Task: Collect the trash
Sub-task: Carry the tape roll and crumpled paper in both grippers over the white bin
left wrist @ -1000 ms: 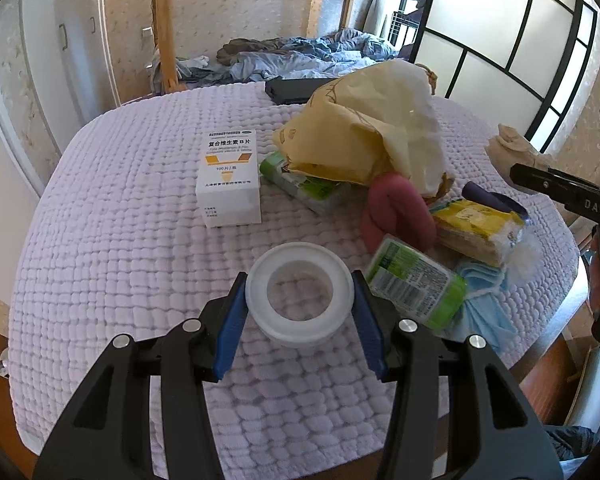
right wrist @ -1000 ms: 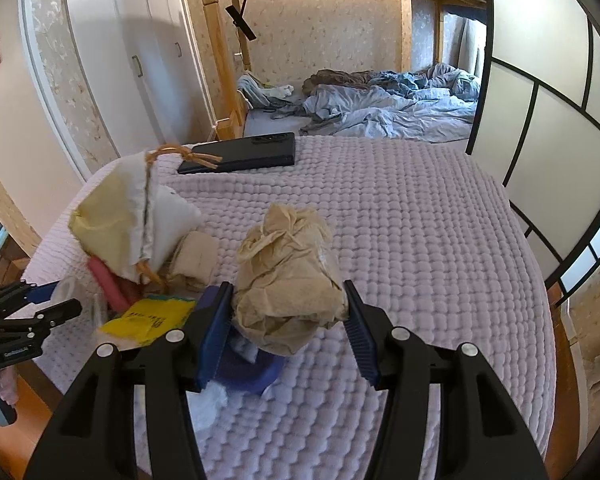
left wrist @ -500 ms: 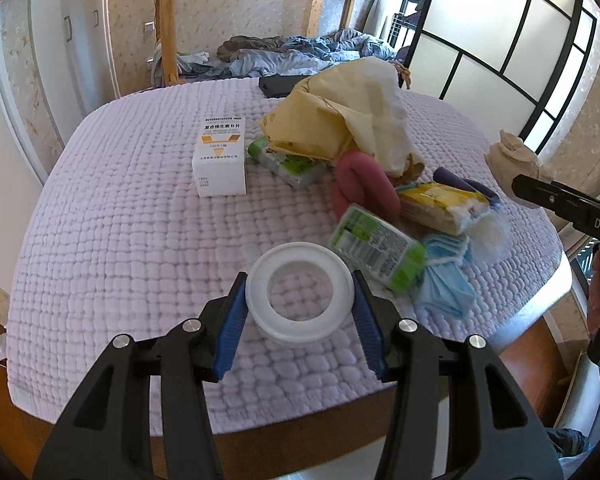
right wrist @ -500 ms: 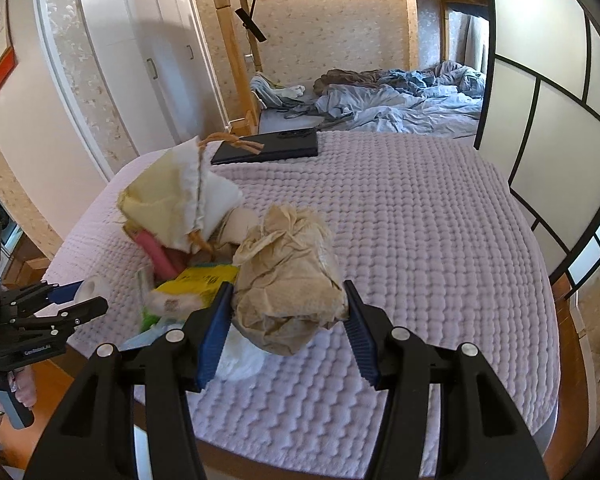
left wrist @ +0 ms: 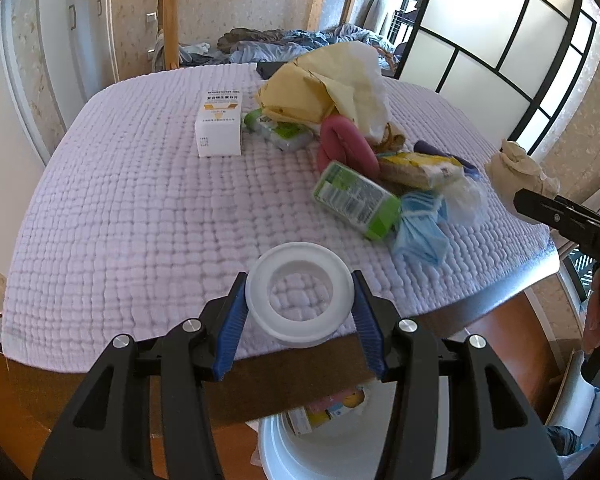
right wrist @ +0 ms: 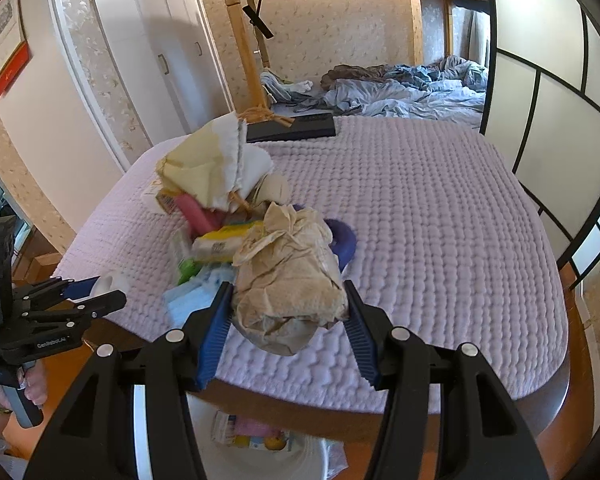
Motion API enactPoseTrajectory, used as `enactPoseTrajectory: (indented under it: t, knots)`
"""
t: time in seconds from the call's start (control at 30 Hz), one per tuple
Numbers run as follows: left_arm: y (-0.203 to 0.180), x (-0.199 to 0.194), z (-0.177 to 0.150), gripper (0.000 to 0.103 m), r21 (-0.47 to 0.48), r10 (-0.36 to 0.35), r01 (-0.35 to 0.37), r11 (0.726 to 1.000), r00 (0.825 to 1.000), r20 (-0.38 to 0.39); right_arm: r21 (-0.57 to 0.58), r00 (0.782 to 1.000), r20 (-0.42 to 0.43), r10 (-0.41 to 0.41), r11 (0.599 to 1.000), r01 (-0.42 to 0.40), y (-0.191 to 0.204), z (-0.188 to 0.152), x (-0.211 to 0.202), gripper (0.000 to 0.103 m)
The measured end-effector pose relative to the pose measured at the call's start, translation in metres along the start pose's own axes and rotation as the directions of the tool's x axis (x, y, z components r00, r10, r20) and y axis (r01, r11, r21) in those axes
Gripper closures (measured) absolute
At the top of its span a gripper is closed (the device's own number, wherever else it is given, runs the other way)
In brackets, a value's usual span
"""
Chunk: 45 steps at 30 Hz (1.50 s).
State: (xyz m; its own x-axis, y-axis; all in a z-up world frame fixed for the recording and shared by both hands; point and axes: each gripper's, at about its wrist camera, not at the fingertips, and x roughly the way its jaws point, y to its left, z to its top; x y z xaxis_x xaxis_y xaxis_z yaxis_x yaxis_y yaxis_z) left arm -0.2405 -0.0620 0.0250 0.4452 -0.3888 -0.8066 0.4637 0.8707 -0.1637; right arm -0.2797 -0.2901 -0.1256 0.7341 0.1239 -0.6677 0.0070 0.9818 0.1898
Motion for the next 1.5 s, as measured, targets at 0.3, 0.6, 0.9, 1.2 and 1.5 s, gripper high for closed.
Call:
enactPoseTrajectory:
  t: [0.3, 0.6, 0.9, 1.2, 1.5]
  knots:
    - [-0.012, -0.012, -0.021, 0.051, 0.027, 0.000, 0.000, 1.000, 1.000, -0.009, -0.004, 1.000, -0.019, 0.022, 1.000, -0.022, 0.015, -0.025, -0.018, 0.050]
    - [-0.022, -0.020, -0.034, 0.051, 0.048, -0.007, 0.008, 0.999, 1.000, -0.021, 0.002, 0.999, -0.034, 0.036, 0.999, -0.036, 0.023, -0.044, -0.029, 0.050]
    - [-0.027, -0.023, -0.046, 0.051, 0.053, -0.022, 0.024, 0.998, 0.999, -0.040, -0.022, 0.995, -0.075, 0.061, 0.998, -0.063, 0.036, -0.063, -0.038, 0.050]
    - [-0.035, -0.025, -0.064, 0.051, 0.057, -0.032, 0.036, 0.998, 0.997, -0.071, -0.034, 0.988, -0.126, 0.091, 0.995, -0.096, 0.047, -0.080, -0.036, 0.050]
    - [-0.038, -0.022, -0.074, 0.051, 0.058, -0.039, 0.045, 0.997, 0.995, -0.097, -0.046, 0.981, -0.165, 0.106, 0.992, -0.115, 0.055, -0.093, -0.029, 0.050]
